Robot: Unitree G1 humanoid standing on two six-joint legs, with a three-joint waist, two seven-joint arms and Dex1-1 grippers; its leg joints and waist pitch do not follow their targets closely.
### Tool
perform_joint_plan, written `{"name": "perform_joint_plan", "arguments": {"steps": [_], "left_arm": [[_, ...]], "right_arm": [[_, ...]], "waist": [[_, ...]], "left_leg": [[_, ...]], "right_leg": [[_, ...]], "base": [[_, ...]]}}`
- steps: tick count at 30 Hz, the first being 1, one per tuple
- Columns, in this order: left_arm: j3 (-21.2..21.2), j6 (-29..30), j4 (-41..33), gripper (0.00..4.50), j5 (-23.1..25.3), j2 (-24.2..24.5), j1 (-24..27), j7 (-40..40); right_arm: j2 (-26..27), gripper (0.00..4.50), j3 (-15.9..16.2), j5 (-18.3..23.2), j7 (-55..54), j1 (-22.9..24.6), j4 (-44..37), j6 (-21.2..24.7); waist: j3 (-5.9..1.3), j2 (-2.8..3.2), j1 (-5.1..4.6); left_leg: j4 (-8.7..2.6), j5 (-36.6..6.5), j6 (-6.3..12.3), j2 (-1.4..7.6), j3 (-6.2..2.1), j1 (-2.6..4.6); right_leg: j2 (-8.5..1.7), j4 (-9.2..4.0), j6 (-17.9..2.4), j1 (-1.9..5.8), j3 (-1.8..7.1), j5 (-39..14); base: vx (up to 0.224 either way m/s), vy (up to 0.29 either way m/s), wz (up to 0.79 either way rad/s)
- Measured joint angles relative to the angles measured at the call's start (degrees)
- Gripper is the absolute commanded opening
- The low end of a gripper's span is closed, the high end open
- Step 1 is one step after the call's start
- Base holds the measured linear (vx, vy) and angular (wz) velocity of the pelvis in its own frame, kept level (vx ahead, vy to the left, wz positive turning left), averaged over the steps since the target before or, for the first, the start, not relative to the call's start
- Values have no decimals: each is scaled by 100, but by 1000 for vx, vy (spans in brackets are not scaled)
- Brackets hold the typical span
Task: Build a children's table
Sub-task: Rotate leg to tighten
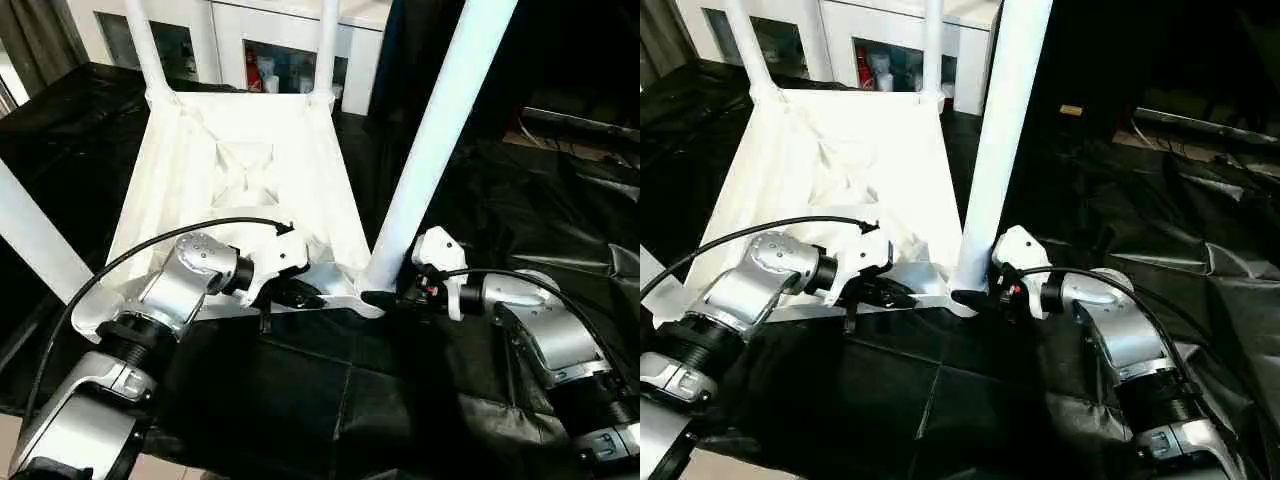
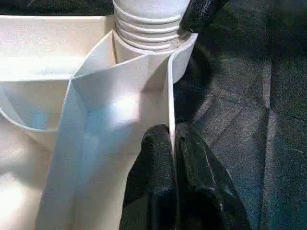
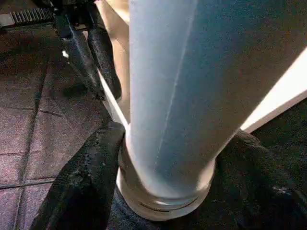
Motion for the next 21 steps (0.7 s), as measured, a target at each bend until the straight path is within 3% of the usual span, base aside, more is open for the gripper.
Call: {"name": "perform_joint_plan", "arguments": {"steps": [6, 17, 19, 21], "left_arm": [[30, -54, 29, 0, 137, -134, 11, 429], [168, 737, 355, 0, 597, -1371, -223, 2306], [191, 838, 336, 0, 629, -1479, -198, 2458], [193, 885, 281, 0, 630, -1496, -160, 2488]], "right_arm": [[226, 262, -128, -102, -613, 86, 29, 19], [1962, 262, -923, -531, -4144, 113, 204, 734], [2107, 317, -928, -625, -4470, 85, 232, 757], [2144, 331, -928, -655, -4509, 89, 231, 759]], "waist": [[0, -1, -14], [-62, 74, -75], [-88, 96, -92], [-96, 104, -105]], "left_leg": [[-5, 0, 0, -4, -6, 4], [-28, 0, 1, -21, -15, 10], [-28, 0, 1, -22, -15, 10], [-34, 0, 1, -22, -15, 10]], "right_leg": [[0, -5, 5, 3, 5, -3], [-8, -125, 11, 17, 8, -7], [-8, -143, 11, 25, 8, -7], [-8, -161, 11, 40, 6, -7]], "base": [[0, 0, 0], [0, 0, 0], [0, 0, 0], [0, 0, 0]]}}
